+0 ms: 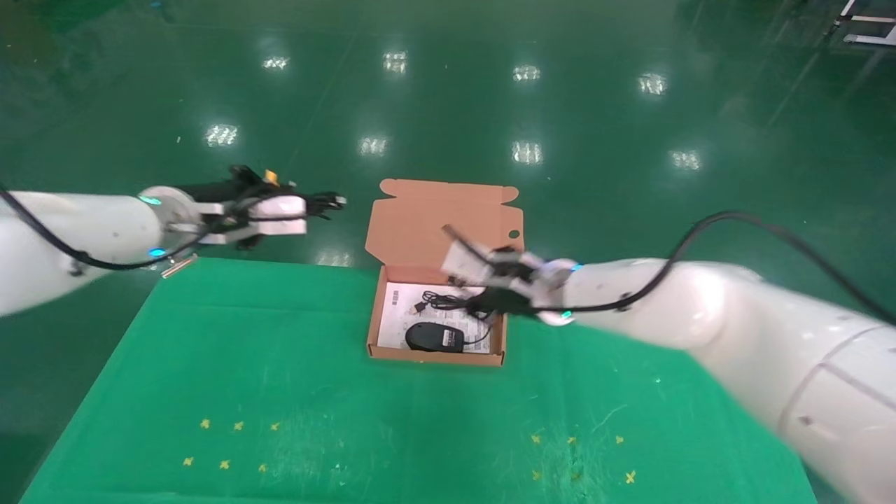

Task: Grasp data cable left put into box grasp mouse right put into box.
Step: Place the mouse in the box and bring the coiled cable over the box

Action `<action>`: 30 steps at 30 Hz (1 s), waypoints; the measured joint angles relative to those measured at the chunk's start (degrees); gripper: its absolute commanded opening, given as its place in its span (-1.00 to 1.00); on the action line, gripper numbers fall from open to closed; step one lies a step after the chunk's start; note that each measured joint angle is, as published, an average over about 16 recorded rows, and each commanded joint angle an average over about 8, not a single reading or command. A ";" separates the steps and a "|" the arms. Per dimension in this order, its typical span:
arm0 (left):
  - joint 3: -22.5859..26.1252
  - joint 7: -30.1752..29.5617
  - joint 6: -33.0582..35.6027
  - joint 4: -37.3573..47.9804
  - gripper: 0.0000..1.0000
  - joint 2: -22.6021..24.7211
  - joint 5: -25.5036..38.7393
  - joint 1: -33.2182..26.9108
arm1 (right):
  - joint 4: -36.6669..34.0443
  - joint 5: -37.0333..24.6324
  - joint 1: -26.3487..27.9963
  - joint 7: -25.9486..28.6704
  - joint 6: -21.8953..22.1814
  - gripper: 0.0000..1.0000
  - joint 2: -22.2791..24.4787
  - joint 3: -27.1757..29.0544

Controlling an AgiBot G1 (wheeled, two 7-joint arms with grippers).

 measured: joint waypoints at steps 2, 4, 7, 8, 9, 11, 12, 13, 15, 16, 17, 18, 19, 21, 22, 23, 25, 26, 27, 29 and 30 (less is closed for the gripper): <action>0.19 0.69 -1.08 1.22 -1.00 1.26 -0.70 0.40 | 1.33 -0.66 0.64 0.58 0.08 1.00 1.80 -0.29; 0.41 1.57 -2.29 2.69 -1.00 2.65 -1.50 0.77 | 2.95 -1.44 1.32 1.33 0.04 1.00 3.76 -0.67; 0.71 3.21 -4.18 5.26 -1.00 4.91 -2.98 1.25 | 5.90 -2.87 2.38 2.84 -0.21 1.00 6.92 -1.42; 0.81 3.83 -4.79 6.19 -1.00 5.68 -3.56 1.39 | 6.99 -3.40 2.74 3.45 -0.34 1.00 7.99 -1.70; 0.90 4.51 -5.39 7.14 -1.00 6.45 -4.21 1.53 | 8.14 -3.98 3.10 4.13 -0.50 1.00 9.08 -2.01; 1.13 6.00 -6.48 8.98 -1.00 7.92 -5.70 1.80 | 10.57 -5.25 3.83 5.65 -0.92 1.00 11.29 -2.69; 1.26 6.81 -6.96 9.85 -1.00 8.61 -6.53 1.94 | 11.83 -5.94 4.21 6.50 -1.16 1.00 12.40 -3.04; 1.42 7.66 -7.42 10.67 -1.00 9.27 -7.41 2.09 | 13.11 -6.66 4.59 7.39 -1.43 1.00 13.51 -3.39; 1.85 9.43 -8.25 12.07 -1.00 10.44 -9.32 2.43 | 15.70 -8.22 5.39 9.30 -2.01 1.00 15.71 -4.10; 2.10 10.32 -8.60 12.67 -1.00 10.95 -10.39 2.62 | 17.02 -9.06 5.81 10.32 -2.33 1.00 16.82 -4.45; 2.39 11.21 -8.93 13.22 -1.00 11.42 -11.49 2.82 | 18.35 -9.93 6.23 11.37 -2.67 1.00 17.90 -4.79; 2.72 12.09 -9.22 13.70 -1.00 11.85 -12.63 3.02 | 19.66 -10.83 6.66 12.44 -3.03 1.00 18.96 -5.13; 3.09 12.93 -9.46 14.13 -1.00 12.23 -13.84 3.22 | 20.98 -11.78 7.10 13.55 -3.41 1.00 20.02 -5.46; 3.96 14.48 -9.86 14.78 -1.00 12.81 -16.24 3.59 | 23.53 -13.72 7.98 15.79 -4.23 1.00 21.98 -6.05; 4.47 15.19 -10.04 15.02 -1.00 13.05 -17.48 3.78 | 24.79 -14.75 8.43 16.94 -4.68 1.00 22.92 -6.33; 5.04 15.87 -10.22 15.19 -1.00 13.24 -18.72 3.96 | 26.01 -15.79 8.87 18.10 -5.14 1.00 23.83 -6.59; 6.35 17.07 -10.60 15.35 -1.00 13.49 -21.17 4.29 | 28.34 -17.91 9.76 20.45 -6.12 1.00 25.51 -7.05; 7.07 17.60 -10.77 15.39 -1.00 13.57 -22.34 4.43 | 29.43 -18.97 10.20 21.61 -6.61 1.00 26.27 -7.23; 7.85 18.05 -10.92 15.43 -1.00 13.64 -23.47 4.53 | 30.46 -20.01 10.63 22.73 -7.12 1.00 26.96 -7.40; 9.33 18.78 -11.21 15.51 -1.00 13.74 -25.49 4.68 | 32.29 -21.95 11.40 24.78 -8.05 1.00 28.16 -7.67; 10.10 19.06 -11.37 15.56 -1.00 13.79 -26.47 4.73 | 33.18 -22.89 11.78 25.77 -8.53 1.00 28.71 -7.79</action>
